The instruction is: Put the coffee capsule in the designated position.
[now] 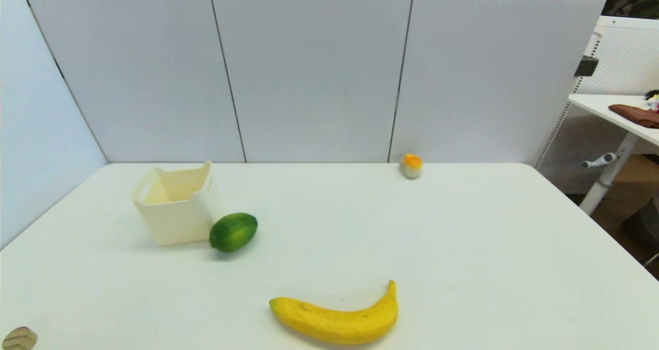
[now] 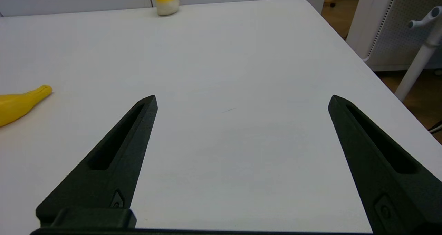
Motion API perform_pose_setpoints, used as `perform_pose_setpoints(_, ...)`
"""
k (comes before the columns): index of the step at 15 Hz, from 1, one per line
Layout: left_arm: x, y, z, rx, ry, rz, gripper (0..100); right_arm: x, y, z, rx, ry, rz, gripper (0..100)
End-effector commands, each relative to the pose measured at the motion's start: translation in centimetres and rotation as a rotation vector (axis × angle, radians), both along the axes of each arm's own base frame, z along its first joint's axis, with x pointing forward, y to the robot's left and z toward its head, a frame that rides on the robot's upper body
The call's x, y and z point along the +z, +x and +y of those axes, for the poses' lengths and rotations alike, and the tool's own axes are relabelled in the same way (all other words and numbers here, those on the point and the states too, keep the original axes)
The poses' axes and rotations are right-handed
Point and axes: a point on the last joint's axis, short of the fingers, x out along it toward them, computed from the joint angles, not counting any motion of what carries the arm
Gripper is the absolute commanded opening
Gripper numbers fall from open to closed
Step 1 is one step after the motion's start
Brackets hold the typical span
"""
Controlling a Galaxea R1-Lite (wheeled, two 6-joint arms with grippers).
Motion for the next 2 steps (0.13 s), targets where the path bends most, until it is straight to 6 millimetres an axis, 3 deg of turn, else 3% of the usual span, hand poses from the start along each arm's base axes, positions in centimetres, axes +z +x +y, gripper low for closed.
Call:
perform_pose_setpoints(1, -0.04, 0.01, 0.00, 0.000, 0.000, 0.001, 100, 0.00, 0.01, 0.01, 0.003, -0.003, 0.002, 100)
perform_pose_setpoints(2, -0.04, 0.01, 0.00, 0.000, 0.000, 0.001, 100, 0.00, 0.01, 0.01, 0.005, -0.003, 0.002, 100)
